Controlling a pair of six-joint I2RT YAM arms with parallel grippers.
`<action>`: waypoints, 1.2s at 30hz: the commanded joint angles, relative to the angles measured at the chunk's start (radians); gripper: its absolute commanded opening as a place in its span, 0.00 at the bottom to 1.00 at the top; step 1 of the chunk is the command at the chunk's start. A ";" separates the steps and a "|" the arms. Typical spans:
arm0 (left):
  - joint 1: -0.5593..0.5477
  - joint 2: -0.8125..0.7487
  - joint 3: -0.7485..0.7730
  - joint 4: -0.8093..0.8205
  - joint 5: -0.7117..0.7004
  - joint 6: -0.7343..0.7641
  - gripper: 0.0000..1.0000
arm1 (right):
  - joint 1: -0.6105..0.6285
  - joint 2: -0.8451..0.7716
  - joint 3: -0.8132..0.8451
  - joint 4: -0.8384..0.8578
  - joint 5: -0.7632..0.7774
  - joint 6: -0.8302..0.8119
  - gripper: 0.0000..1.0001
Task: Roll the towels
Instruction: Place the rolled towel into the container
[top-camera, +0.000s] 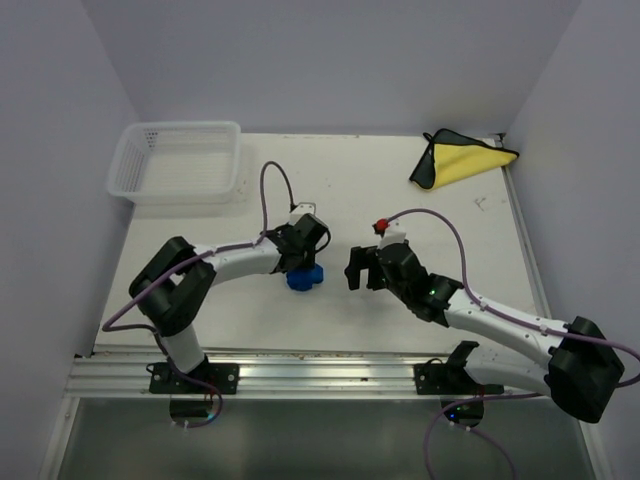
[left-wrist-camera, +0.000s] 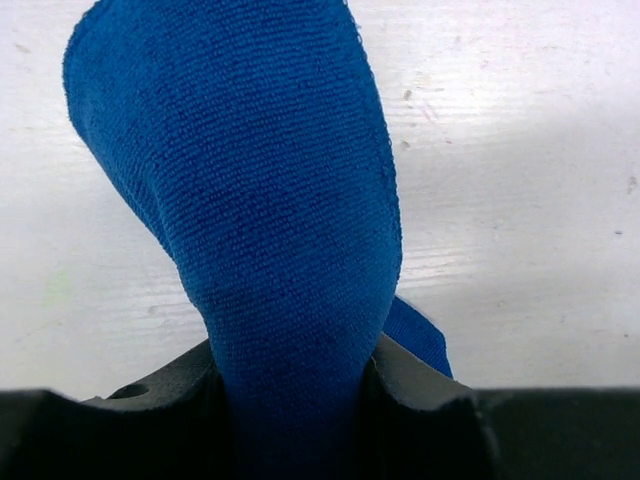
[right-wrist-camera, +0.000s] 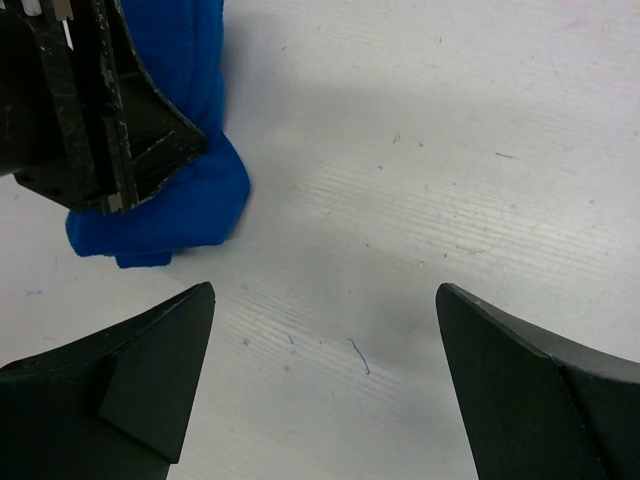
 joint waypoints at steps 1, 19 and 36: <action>0.057 -0.053 0.076 -0.144 -0.037 0.092 0.00 | -0.007 -0.029 0.028 -0.007 0.022 -0.019 0.97; 0.602 0.347 1.177 -0.473 -0.083 0.446 0.00 | -0.029 -0.022 0.107 -0.070 -0.038 -0.035 0.97; 0.875 0.651 1.144 -0.280 0.181 0.234 0.00 | -0.044 0.033 0.129 -0.130 -0.007 -0.055 0.97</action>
